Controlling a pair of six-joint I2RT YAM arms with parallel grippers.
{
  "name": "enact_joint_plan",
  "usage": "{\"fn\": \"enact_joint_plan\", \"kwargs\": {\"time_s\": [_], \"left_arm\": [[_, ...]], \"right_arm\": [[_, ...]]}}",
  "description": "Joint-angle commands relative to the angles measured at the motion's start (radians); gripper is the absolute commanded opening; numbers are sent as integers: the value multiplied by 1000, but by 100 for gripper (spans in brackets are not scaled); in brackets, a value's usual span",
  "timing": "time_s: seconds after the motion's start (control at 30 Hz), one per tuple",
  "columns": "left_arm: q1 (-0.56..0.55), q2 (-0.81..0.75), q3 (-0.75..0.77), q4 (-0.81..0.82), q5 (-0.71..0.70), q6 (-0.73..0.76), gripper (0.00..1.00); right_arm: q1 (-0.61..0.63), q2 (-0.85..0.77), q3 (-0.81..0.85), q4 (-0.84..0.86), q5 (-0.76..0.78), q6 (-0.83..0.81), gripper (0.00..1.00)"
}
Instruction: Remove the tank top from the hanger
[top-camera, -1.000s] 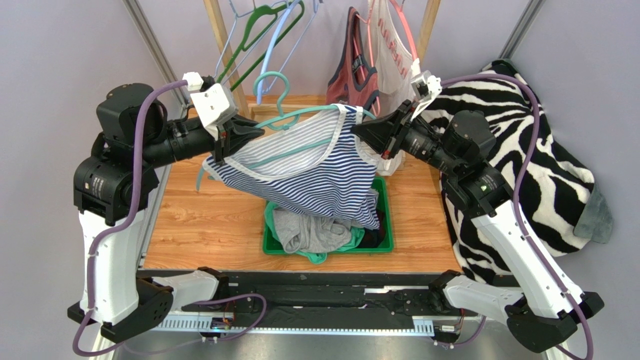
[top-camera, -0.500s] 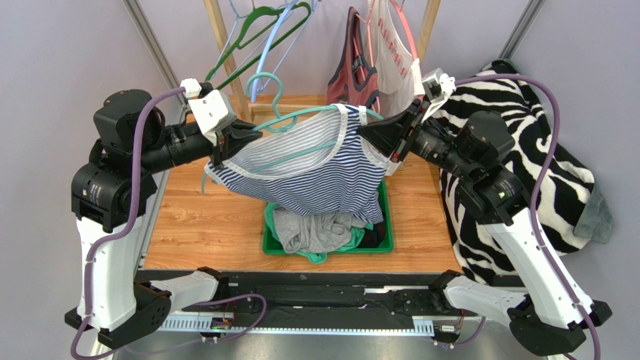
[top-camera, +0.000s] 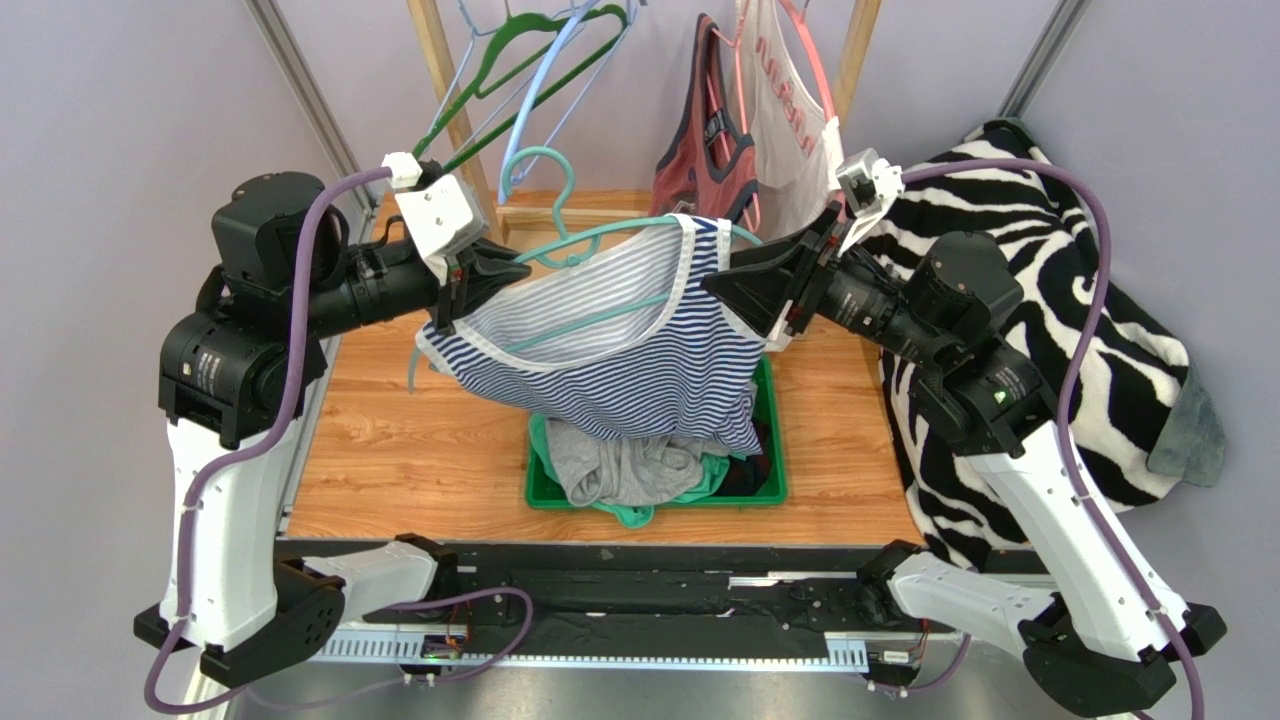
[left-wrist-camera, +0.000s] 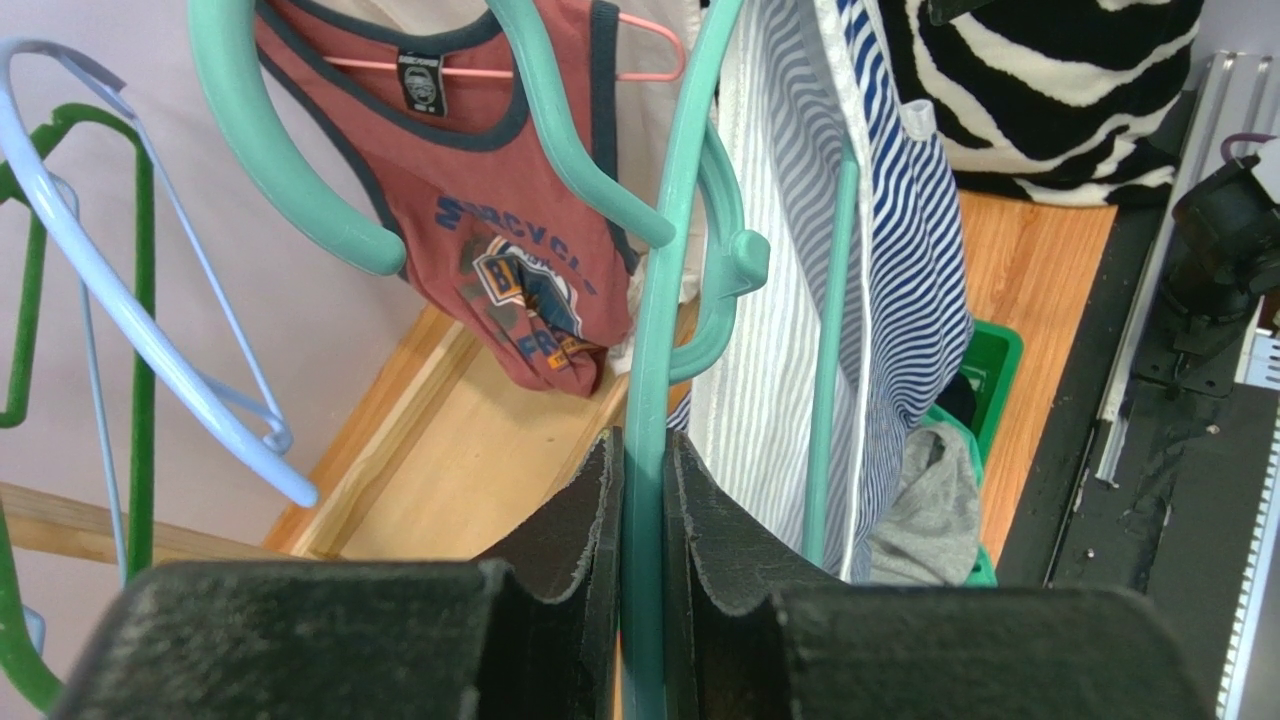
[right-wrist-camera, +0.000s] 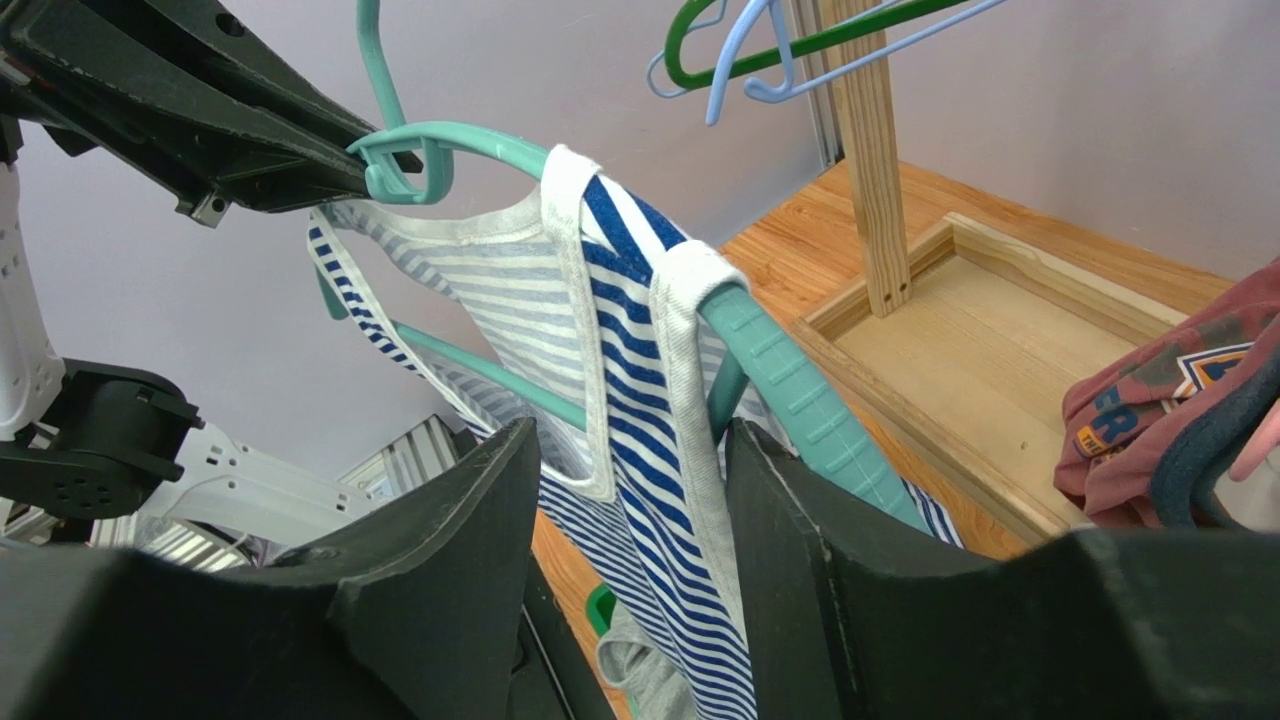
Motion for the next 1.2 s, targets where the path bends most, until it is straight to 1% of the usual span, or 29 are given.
{"fn": "enact_joint_plan", "kwargs": {"time_s": [0.0,0.1,0.17,0.2,0.27,0.3,0.4,0.5,0.67,0.87,1.07,1.17], "left_arm": [[-1,-9,4,32,15,9,0],[-1,-10,0,29,16,14,0],[-1,-13,-5,27,12,15,0],[-1,-19,-8,26,9,18,0],[-1,-21,-11,23,7,21,0],[-1,-21,-11,23,7,23,0],[-2,-21,-11,21,7,24,0],[-1,-19,-5,21,12,23,0],[-1,-18,1,21,13,21,0],[-1,-21,3,21,9,21,0],[-1,-21,4,21,10,21,0],[-1,-21,4,21,9,21,0]], "right_arm": [[5,2,41,35,8,5,46],[3,5,64,24,8,8,39],[5,-1,78,0,14,2,40],[3,-4,87,-26,32,-4,49],[3,-35,87,-46,51,-23,57],[3,-48,86,-60,71,-32,63],[2,-104,67,-89,101,-60,69],[2,-142,41,-102,106,-63,71],[5,-136,17,-94,44,-15,69],[3,-91,-3,-16,-16,32,65],[3,-27,-2,33,-47,80,51],[2,-15,0,52,-50,92,48]]}}
